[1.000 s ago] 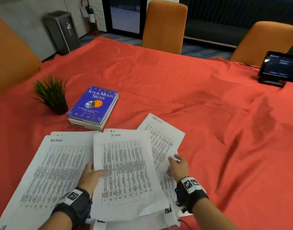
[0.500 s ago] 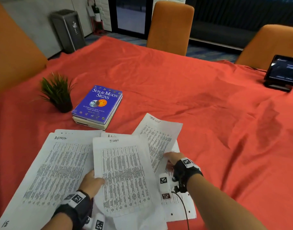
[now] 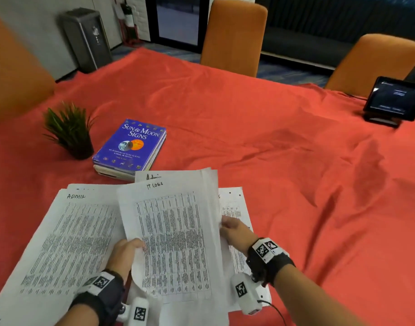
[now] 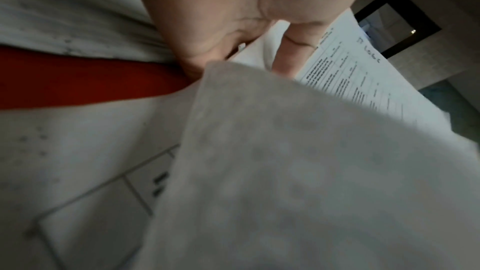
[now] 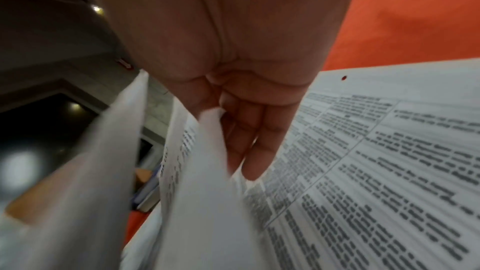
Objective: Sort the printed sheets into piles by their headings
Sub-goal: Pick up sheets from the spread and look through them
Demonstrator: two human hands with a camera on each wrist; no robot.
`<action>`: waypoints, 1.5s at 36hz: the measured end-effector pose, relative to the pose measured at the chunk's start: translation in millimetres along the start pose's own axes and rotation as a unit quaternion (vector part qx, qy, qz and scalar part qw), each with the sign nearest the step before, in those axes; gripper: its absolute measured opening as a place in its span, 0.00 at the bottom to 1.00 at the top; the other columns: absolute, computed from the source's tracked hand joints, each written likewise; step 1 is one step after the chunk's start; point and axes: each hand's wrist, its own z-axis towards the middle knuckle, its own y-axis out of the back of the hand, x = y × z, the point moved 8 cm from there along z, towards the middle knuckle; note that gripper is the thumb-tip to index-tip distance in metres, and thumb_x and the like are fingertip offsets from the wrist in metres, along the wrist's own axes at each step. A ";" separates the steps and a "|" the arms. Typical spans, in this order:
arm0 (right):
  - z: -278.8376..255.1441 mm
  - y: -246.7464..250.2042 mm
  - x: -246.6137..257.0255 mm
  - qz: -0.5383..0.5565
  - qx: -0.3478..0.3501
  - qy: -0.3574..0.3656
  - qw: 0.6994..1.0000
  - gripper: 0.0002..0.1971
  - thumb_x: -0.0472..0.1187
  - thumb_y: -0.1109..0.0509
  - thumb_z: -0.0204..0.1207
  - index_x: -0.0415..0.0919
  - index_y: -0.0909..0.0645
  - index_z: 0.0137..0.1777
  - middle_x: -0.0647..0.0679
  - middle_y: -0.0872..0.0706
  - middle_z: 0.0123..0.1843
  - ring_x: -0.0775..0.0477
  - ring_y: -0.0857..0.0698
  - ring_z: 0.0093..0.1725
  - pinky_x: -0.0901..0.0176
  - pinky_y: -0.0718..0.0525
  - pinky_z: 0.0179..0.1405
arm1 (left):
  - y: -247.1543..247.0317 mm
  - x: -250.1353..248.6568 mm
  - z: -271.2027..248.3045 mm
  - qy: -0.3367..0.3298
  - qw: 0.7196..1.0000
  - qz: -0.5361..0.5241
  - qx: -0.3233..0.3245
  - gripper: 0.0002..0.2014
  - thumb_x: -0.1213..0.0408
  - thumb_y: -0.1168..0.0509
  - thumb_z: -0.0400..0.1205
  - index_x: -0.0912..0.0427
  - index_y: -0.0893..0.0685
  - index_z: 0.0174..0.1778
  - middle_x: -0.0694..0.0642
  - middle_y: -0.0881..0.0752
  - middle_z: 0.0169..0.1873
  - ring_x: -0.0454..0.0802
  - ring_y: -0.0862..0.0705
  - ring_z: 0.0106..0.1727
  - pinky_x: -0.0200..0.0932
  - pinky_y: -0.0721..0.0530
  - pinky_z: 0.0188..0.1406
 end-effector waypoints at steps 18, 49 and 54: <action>-52.8 30.9 101.5 0.116 -0.230 0.275 0.926 0.14 0.28 0.33 0.80 0.48 0.20 0.57 0.50 0.11 0.54 0.56 0.11 0.55 0.63 0.14 0.55 | -15.8 -128.3 -58.7 -0.275 0.956 -0.104 -0.009 0.39 0.85 0.39 0.78 0.43 0.40 0.77 0.51 0.15 0.54 0.41 0.13 0.53 0.41 0.18 0.55; -54.8 92.2 24.0 0.039 -0.312 0.001 0.949 0.06 0.34 0.32 0.71 0.39 0.16 0.48 0.44 0.09 0.43 0.39 0.10 0.43 0.43 0.10 0.41 | -103.2 -88.2 -55.7 -0.179 0.979 0.079 0.055 0.07 0.61 0.41 0.81 0.56 0.23 0.52 0.50 0.14 0.45 0.58 0.16 0.52 0.49 0.21 0.53; -23.3 74.8 -42.2 -0.095 -0.251 -0.146 0.952 0.19 0.34 0.39 0.72 0.43 0.15 0.60 0.43 0.10 0.52 0.38 0.12 0.52 0.48 0.13 0.55 | -110.9 -26.7 -24.7 -0.080 0.972 0.213 0.056 0.04 0.65 0.40 0.80 0.59 0.22 0.48 0.56 0.15 0.51 0.60 0.16 0.56 0.46 0.20 0.52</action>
